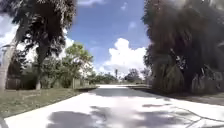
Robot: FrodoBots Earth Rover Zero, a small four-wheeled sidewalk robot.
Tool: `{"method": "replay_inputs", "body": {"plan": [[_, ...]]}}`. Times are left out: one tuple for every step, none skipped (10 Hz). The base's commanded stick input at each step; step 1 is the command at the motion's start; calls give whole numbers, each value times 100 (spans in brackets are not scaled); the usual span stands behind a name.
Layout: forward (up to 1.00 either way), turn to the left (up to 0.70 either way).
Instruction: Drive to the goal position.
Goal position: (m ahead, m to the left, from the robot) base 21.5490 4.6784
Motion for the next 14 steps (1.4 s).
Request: {"method": "replay_inputs", "body": {"plan": [[85,0],[85,0],[85,0],[85,0],[85,0],[85,0],[85,0],[85,0],[85,0],[85,0],[85,0],[85,0],[85,0],[85,0]]}}
